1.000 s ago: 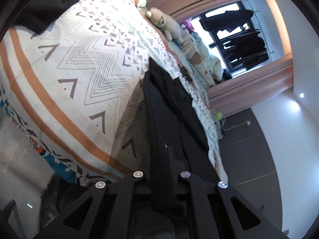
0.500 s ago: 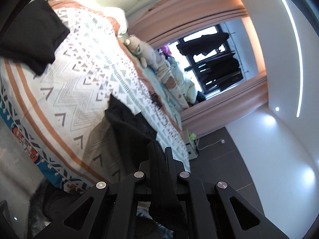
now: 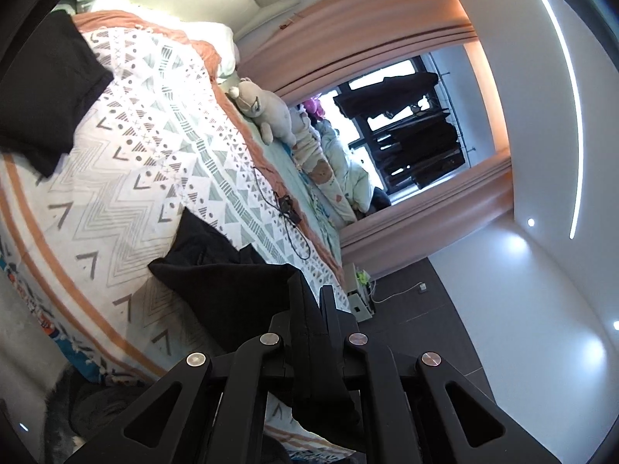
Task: Fold large clothes
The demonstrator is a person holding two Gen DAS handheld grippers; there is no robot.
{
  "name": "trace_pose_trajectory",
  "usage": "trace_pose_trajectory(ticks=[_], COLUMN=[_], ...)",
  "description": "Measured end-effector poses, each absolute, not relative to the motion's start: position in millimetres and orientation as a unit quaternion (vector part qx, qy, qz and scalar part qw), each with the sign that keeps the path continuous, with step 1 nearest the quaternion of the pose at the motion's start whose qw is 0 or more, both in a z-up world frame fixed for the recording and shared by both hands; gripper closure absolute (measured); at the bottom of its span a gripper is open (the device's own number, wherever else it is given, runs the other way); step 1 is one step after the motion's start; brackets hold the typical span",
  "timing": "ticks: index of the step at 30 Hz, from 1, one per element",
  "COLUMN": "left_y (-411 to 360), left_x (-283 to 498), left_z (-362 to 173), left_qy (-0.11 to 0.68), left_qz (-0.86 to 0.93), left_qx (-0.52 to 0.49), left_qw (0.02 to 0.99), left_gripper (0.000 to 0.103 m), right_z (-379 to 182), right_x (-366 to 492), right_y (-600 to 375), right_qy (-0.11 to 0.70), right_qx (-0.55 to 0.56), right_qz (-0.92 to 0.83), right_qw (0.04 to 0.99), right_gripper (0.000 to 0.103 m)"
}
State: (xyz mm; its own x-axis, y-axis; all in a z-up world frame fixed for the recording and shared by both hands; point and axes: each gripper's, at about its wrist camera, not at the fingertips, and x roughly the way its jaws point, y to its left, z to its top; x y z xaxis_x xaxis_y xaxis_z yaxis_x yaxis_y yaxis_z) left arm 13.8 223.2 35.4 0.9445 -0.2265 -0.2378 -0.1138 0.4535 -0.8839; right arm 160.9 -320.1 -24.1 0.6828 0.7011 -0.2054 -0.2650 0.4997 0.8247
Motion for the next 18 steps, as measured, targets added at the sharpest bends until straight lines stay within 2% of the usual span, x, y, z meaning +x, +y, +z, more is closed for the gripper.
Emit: trace_pose_trajectory(ticks=[10, 18], left_y=[238, 252], left_x=[95, 165], left_z=[59, 55], left_qy=[0.155, 0.169], left_qz=[-0.029, -0.028], left_qx=[-0.508, -0.501], left_qw=[0.847, 0.848], left_gripper=[0.097, 0.097], right_z=[0, -7], right_x=[237, 293], right_y=[-300, -283], right_qy=[0.257, 0.259], right_qx=[0.390, 0.392], right_qz=[0.292, 0.283], right_qw=[0.835, 0.836], right_gripper=[0.098, 0.098])
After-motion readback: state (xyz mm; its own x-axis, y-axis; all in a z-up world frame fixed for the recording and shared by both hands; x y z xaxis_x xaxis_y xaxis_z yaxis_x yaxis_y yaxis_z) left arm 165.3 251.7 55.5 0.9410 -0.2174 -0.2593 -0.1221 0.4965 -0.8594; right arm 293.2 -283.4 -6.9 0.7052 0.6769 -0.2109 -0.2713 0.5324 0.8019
